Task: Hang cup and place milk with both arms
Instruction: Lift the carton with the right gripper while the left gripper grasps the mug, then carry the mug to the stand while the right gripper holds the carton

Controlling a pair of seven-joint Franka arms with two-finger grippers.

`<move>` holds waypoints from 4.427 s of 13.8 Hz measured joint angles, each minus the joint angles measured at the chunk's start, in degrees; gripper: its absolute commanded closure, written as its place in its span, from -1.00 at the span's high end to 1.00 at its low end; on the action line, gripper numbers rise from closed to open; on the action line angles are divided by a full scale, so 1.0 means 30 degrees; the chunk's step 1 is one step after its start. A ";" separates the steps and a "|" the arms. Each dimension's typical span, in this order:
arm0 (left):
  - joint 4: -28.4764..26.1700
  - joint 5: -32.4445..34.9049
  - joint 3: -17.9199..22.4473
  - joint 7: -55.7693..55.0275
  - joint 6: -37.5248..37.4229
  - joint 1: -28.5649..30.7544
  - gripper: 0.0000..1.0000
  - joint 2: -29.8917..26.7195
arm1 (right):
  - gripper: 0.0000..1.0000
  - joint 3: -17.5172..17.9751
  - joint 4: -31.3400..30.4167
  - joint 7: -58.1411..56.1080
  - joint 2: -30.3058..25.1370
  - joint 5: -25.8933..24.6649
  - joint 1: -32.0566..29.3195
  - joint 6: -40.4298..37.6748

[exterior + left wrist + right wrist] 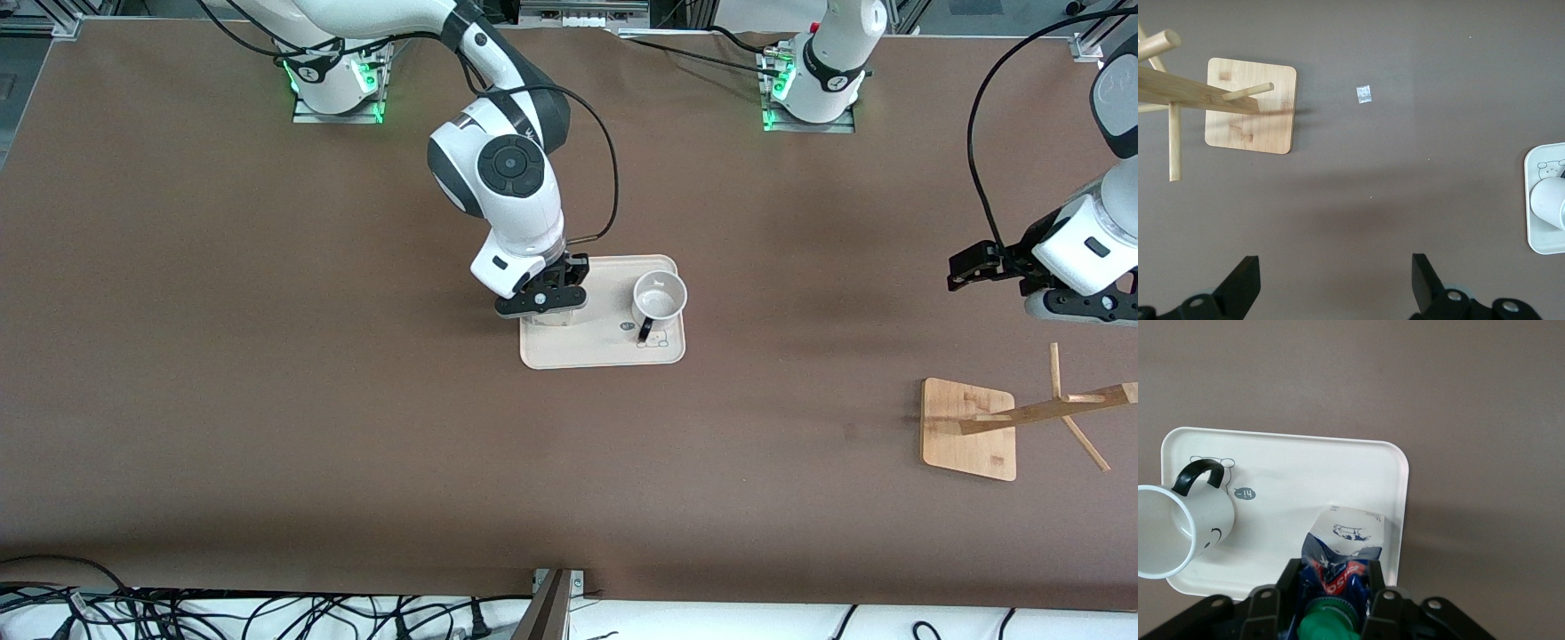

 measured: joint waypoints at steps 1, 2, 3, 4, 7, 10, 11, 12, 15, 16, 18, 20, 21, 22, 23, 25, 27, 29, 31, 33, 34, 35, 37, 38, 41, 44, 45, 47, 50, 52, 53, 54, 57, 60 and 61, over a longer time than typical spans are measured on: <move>0.0000 0.0000 0.0000 0.0000 0.0000 0.0000 1.00 0.0000 | -0.51 0.0000 0.0002 -0.0002 0.0001 0.0000 0.0000 -0.0001; 0.0000 0.0000 0.0001 0.0000 0.0000 0.0000 1.00 0.0000 | -0.50 0.0001 0.0030 -0.0006 0.0002 0.0000 0.0002 -0.0002; 0.0000 0.0000 0.0001 -0.0001 0.0008 0.0000 1.00 0.0000 | -0.50 0.0004 0.0113 -0.0006 0.0002 0.0000 0.0003 -0.0005; 0.0001 0.0000 -0.0002 -0.0113 0.0056 -0.0001 1.00 -0.0002 | -0.50 0.0014 0.0253 -0.0007 0.0002 0.0001 0.0011 -0.0039; 0.0041 -0.0005 -0.0201 -0.1066 0.0269 -0.0187 1.00 -0.0091 | -0.50 0.0072 0.0837 -0.0007 -0.0002 0.0002 0.0034 -0.0379; 0.0055 -0.0017 -0.0393 -0.1601 0.0283 -0.1109 1.00 -0.0224 | -0.46 0.0070 0.1198 -0.0018 -0.0005 0.0002 0.0034 -0.1124; 0.0050 -0.0020 -0.0416 -0.1680 0.0283 -0.1624 1.00 -0.0218 | -0.46 0.0008 0.1447 -0.0044 -0.0034 0.0002 0.0022 -0.1559; 0.0022 -0.0021 -0.0452 -0.1913 0.0283 -0.2201 1.00 -0.0193 | -0.45 -0.0076 0.1778 -0.0151 -0.0133 0.0003 -0.0019 -0.2057; -0.0238 -0.0025 -0.1044 -0.3008 0.0270 -0.3351 1.00 0.0128 | -0.43 -0.0309 0.2299 -0.1045 -0.1179 0.0814 -0.0659 -0.3530; -0.0404 -0.0082 -0.1307 -0.3108 0.0270 -0.3560 1.00 0.0321 | -0.43 -0.0507 0.2326 -0.1543 -0.1644 0.1345 -0.0927 -0.3910; -0.0969 -0.0760 -0.1496 -0.3182 0.0291 -0.4216 1.00 0.0753 | -0.42 -0.1035 0.2336 -0.2478 -0.2468 0.1856 -0.1298 -0.4787; -0.1549 -0.1583 -0.1567 -0.3536 0.0660 -0.5110 1.00 0.1271 | -0.42 -0.1383 0.2276 -0.3691 -0.2966 0.1888 -0.1696 -0.5300; -0.1896 -0.1807 -0.1588 -0.3922 0.1155 -0.5647 1.00 0.1561 | -0.42 -0.1666 0.2025 -0.4446 -0.3185 0.1888 -0.1947 -0.5502; -0.2332 -0.1927 -0.1609 -0.4372 0.1787 -0.6195 1.00 0.1841 | -0.42 -0.2013 0.1544 -0.5194 -0.3450 0.1890 -0.2243 -0.5601; -0.2775 -0.2116 -0.1625 -0.4691 0.2337 -0.6676 1.00 0.2085 | -0.41 -0.2295 0.0931 -0.5647 -0.3747 0.1894 -0.2591 -0.5623; -0.3482 -0.2903 -0.1711 -0.4929 0.3119 -0.7588 1.00 0.2547 | -0.37 -0.2531 -0.0619 -0.6057 -0.4583 0.1975 -0.3674 -0.5663; -0.3713 -0.3090 -0.1893 -0.4978 0.3666 -0.8462 1.00 0.3045 | -0.36 -0.2590 -0.2304 -0.6764 -0.5592 0.2360 -0.5071 -0.5707; -0.3836 -0.3090 -0.1957 -0.5019 0.4656 -0.9475 1.00 0.3597 | -0.36 -0.2614 -0.3976 -0.8219 -0.6633 0.2556 -0.6556 -0.5780; -0.4418 -0.3056 -0.1969 -0.5023 0.6356 -1.0331 1.00 0.4152 | -0.36 -0.2629 -0.5579 -0.9699 -0.7555 0.2602 -0.7703 -0.5812; -0.5074 -0.2526 -0.1974 -0.4992 0.7776 -1.0963 1.00 0.4731 | -0.35 -0.2626 -0.6875 -1.0299 -0.8149 0.2612 -0.8245 -0.5772; -0.5210 -0.2199 -0.1972 -0.4992 0.8224 -1.1181 1.00 0.5010 | -0.35 -0.2622 -0.7390 -1.0415 -0.8300 0.2612 -0.8421 -0.5672; -0.5222 -0.2025 -0.1973 -0.4992 0.8578 -1.1343 1.00 0.5226 | -0.35 -0.2621 -0.7836 -1.0706 -0.8385 0.2612 -0.8619 -0.5518; -0.5220 -0.1888 -0.1971 -0.4978 0.8925 -1.1450 1.00 0.5396 | -0.35 -0.2623 -0.8496 -1.1892 -0.8466 0.2606 -0.9297 -0.5162; -0.5216 -0.1880 -0.1964 -0.4965 0.9012 -1.1451 1.00 0.5396 | -0.35 -0.2628 -0.8692 -1.2724 -0.8499 0.2602 -0.9770 -0.5060; -0.5213 -0.1424 -0.1951 -0.4915 0.9749 -1.1502 1.00 0.5464 | -0.35 -0.2648 -0.8987 -1.5025 -0.8549 0.2588 -1.1000 -0.4604; -0.5217 -0.1114 -0.1955 -0.4917 1.0437 -1.1924 0.11 0.5946 | -0.35 -0.2644 -0.9550 -1.5485 -0.8548 0.2585 -1.1280 -0.3576; -0.5216 -0.1107 -0.1953 -0.4917 1.0580 -1.1988 -0.46 0.6099 | -0.35 -0.2644 -0.9928 -1.5587 -0.8546 0.2579 -1.1334 -0.2986; -0.5216 -0.1102 -0.1933 -0.4916 1.0740 -1.1997 -1.00 0.6273 | -0.34 -0.2642 -1.0729 -1.5793 -0.8532 0.2570 -1.1522 -0.1713; -0.5215 -0.0802 -0.1836 -0.4890 1.0774 -1.1997 -1.00 0.6309 | -0.20 -0.2641 -1.1662 -1.6439 -0.8494 0.2564 -1.1763 -0.0160; -0.5204 -0.0384 -0.1798 -0.4890 1.0796 -1.1997 -1.00 0.6324 | 0.31 -0.2641 -1.1885 -1.7001 -0.8317 0.2565 -1.1970 0.0673; -0.5099 -0.0361 -0.1749 -0.4892 1.0883 -1.2004 -1.00 0.6298 | 0.99 -0.2642 -1.1904 -1.7194 -0.8165 0.2565 -1.2079 0.0933; -0.4962 -0.0352 -0.1572 -0.4903 1.0880 -1.2006 -1.00 0.6238 | 1.00 -0.2642 -1.1905 -1.7259 -0.8030 0.2565 -1.2162 0.1043; -0.4291 -0.0351 -0.0602 -0.4902 1.0826 -1.1786 -1.00 0.5852 | 1.00 -0.2640 -1.1904 -1.7260 -0.7922 0.2565 -1.2242 0.1050; -0.3834 -0.0348 -0.0344 -0.4903 0.9567 -1.0419 -1.00 0.4208 | 1.00 -0.2640 -1.1896 -1.7260 -0.7934 0.2565 -1.2259 0.1046; -0.3659 -0.0346 -0.0323 -0.4903 0.8884 -0.9657 -1.00 0.3447 | 1.00 -0.2639 -1.1881 -1.7260 -0.7959 0.2565 -1.2264 0.1046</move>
